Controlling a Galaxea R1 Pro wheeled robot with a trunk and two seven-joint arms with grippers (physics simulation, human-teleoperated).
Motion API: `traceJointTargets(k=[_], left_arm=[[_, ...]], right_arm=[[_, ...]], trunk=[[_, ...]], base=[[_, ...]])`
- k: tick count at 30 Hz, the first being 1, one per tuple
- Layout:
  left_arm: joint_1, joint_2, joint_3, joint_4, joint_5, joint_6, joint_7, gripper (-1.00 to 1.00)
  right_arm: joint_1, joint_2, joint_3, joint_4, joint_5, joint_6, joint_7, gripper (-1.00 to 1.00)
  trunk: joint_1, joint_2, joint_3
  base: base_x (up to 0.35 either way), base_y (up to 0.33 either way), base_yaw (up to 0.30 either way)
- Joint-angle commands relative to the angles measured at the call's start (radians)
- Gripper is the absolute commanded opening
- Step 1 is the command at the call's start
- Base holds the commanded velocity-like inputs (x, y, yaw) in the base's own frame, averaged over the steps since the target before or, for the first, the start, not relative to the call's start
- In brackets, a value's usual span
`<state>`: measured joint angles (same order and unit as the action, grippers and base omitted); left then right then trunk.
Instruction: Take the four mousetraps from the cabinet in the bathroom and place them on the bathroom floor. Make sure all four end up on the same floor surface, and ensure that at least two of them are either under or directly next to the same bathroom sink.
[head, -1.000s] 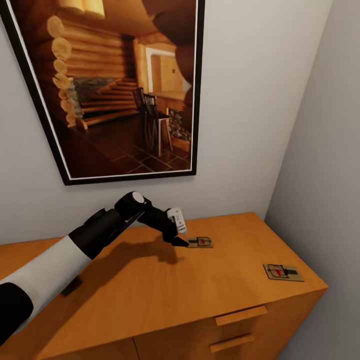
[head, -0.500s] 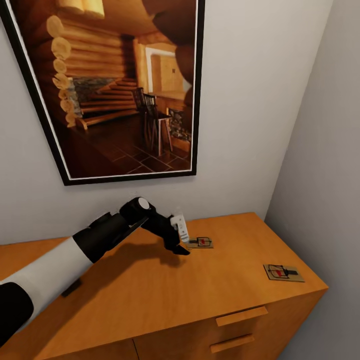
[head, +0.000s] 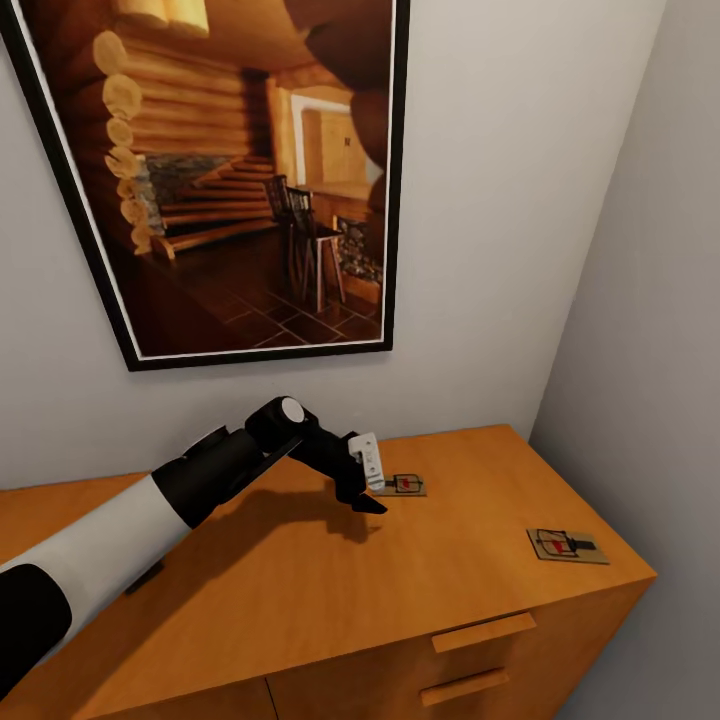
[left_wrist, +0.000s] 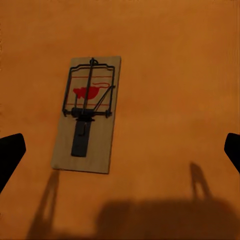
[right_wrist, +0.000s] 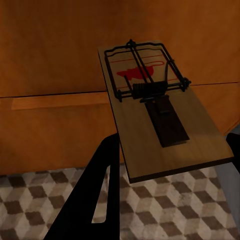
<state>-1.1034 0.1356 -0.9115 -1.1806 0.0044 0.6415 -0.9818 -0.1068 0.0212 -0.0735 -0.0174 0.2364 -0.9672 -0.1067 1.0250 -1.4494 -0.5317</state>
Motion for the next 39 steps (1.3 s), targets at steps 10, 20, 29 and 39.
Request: traceJointTargets(k=[10,20,29,39], left_arm=[[-0.001,0.004,-0.002,-0.004,0.001,0.0,-0.002,1.0],[-0.001,0.007,-0.001,0.002,0.0,-0.001,-0.002,1.0],[-0.001,0.007,0.0,0.007,0.0,-0.001,-0.002,1.0],[-0.001,0.014,0.003,0.021,0.007,-0.034,-0.068,1.0]], right_arm=[[-0.001,0.0,-0.007,0.0,0.009,0.003,-0.005,-1.0],[-0.001,0.0,-0.006,0.0,0.009,0.004,-0.004,-1.0],[-0.001,0.0,-0.007,0.0,0.009,0.004,-0.004,-1.0],[-0.001,0.0,-0.007,0.0,0.009,0.004,-0.004,-1.0]], trunk=[[0.0,-0.001,-0.001],[0.0,-0.001,-0.001],[0.0,-0.001,-0.001],[0.0,-0.001,-0.001]], base=[[0.0,0.0,0.0],[0.0,0.0,0.0],[0.0,0.0,0.0],[0.0,0.0,0.0]])
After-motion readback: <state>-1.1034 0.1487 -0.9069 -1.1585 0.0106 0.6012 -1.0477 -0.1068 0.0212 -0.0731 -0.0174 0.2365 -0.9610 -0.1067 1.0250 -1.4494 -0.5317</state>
